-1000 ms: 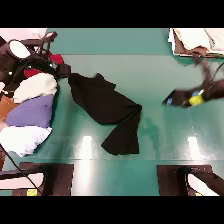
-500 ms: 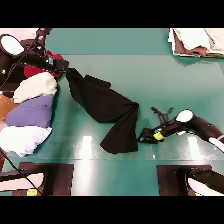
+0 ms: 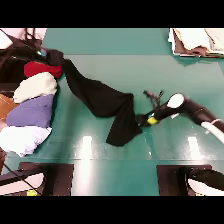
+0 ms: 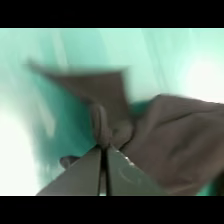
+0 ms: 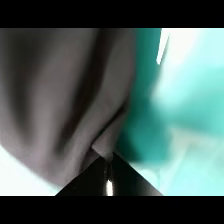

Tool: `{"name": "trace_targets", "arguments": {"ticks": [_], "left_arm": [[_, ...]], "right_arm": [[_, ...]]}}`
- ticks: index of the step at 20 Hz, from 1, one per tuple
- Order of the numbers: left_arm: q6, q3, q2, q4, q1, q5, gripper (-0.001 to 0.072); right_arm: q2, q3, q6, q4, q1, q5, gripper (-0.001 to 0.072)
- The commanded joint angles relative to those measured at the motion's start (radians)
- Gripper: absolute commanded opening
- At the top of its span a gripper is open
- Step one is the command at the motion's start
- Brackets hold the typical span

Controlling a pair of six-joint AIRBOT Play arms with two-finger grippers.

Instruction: Fold the shirts.

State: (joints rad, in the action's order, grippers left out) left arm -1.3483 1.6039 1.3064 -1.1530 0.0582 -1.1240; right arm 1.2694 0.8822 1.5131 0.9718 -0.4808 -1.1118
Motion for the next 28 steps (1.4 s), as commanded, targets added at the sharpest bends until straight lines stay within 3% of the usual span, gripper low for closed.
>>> {"name": "trace_targets", "arguments": {"ticks": [1, 9, 16, 19, 22, 26, 28], "left_arm": [[-0.005, 0.128, -0.119, -0.011, -0.001, 0.008, 0.0023], [-0.005, 0.414, -0.449, -0.009, 0.0, 0.011, 0.0023], [-0.013, 0.449, -0.539, -0.023, -0.001, 0.068, 0.0022], [-0.018, 0.375, -0.496, -0.134, -0.001, 0.046, 0.0022], [-0.093, 0.225, -0.366, -0.253, -0.001, -0.02, 0.0022], [-0.09, -0.003, -0.107, -0.124, 0.0, -0.01, 0.0023], [-0.088, -0.064, 0.035, -0.096, 0.0, 0.049, 0.0024]], "right_arm": [[-0.146, 0.182, 0.058, 0.184, 0.165, -0.169, 0.0017], [-0.498, 0.695, 0.043, 0.206, 0.586, -0.346, 0.0017], [-0.464, 1.011, 0.038, 0.199, 0.716, -0.525, 0.0017], [-0.351, 1.116, 0.064, 0.2, 0.709, -0.595, 0.0017], [-0.227, 1.091, 0.132, 0.208, 0.654, -0.625, 0.0018], [-0.041, 0.855, 0.136, 0.209, 0.548, -0.615, 0.0017], [0.055, 0.729, 0.109, 0.209, 0.508, -0.542, 0.0017]]}}
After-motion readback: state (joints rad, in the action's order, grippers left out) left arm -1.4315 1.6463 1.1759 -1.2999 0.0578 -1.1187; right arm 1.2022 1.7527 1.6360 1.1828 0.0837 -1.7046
